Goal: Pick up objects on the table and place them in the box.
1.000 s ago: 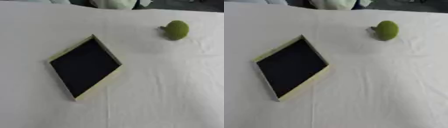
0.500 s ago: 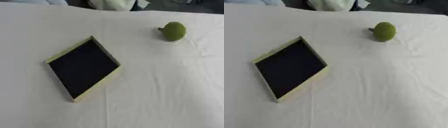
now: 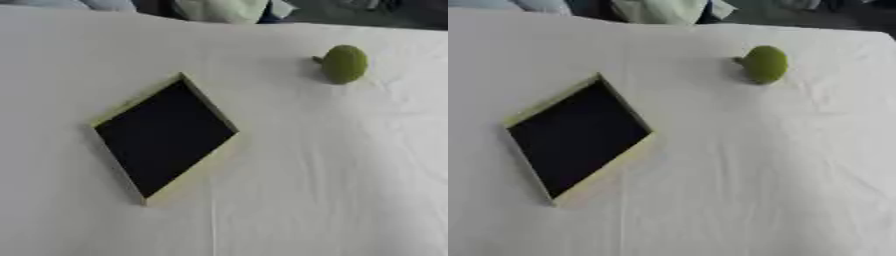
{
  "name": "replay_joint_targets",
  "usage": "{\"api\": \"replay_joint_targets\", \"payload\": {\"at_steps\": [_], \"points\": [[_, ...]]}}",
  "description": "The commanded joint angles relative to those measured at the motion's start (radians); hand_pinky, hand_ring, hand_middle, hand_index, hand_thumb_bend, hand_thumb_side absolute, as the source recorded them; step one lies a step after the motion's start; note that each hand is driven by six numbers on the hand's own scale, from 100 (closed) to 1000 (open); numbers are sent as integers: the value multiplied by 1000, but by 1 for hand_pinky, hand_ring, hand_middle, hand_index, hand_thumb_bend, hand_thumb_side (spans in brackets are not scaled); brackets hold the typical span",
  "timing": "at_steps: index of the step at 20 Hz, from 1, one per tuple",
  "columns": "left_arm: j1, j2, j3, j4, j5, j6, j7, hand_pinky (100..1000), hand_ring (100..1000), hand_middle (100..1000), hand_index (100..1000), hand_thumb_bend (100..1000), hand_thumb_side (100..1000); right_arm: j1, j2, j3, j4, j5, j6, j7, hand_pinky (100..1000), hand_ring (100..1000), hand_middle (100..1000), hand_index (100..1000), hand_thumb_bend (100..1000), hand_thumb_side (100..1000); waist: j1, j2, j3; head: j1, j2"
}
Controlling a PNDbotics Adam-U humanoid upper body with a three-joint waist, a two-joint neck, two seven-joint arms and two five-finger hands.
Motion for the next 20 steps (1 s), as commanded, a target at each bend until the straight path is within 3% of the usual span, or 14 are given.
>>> {"api": "replay_joint_targets", "payload": {"at_steps": [1, 3, 4, 5, 7, 8, 11, 20], "points": [[-5, 35, -3, -20, 5, 0, -9, 616, 617, 548, 711, 100, 512, -41, -13, 39, 77, 56, -52, 51, 954, 1000, 983, 1000, 100, 502, 0, -28, 1, -6, 5], [-3, 35, -4, -20, 6, 1, -12, 615, 617, 548, 711, 100, 512, -63, -3, 69, 126, 86, -82, 81, 958, 1000, 986, 1000, 100, 455, -1, -29, 0, -8, 9], [-2, 35, -4, -20, 6, 1, -13, 615, 617, 548, 711, 100, 514, -74, 3, 73, 151, 101, -98, 97, 958, 1000, 985, 1000, 100, 347, 0, -29, 0, -8, 10], [-2, 35, -5, -20, 7, 2, -14, 615, 617, 548, 711, 100, 513, -86, 13, 81, 175, 116, -113, 112, 957, 1000, 983, 1000, 111, 301, -1, -30, 0, -10, 11], [-2, 35, -6, -20, 9, 2, -17, 615, 617, 548, 711, 100, 513, -106, 29, 85, 207, 147, -143, 142, 953, 1000, 984, 1000, 209, 141, 0, -31, 1, -12, 13], [-1, 34, -6, -20, 9, 2, -18, 615, 617, 548, 711, 100, 514, -114, 36, 83, 217, 161, -159, 158, 952, 1000, 985, 1000, 230, 110, 0, -31, 1, -12, 13], [0, 33, -6, -20, 11, 4, -21, 615, 617, 548, 711, 100, 517, -133, 48, 68, 238, 188, -208, 207, 950, 1000, 987, 1000, 300, 100, 0, -30, 1, -14, 14], [-1, 27, -11, -20, 17, 6, -33, 615, 618, 549, 711, 100, 521, -174, 78, -14, 301, 219, -360, 359, 942, 1000, 989, 1000, 293, 100, 2, -29, 9, -19, 12]]}}
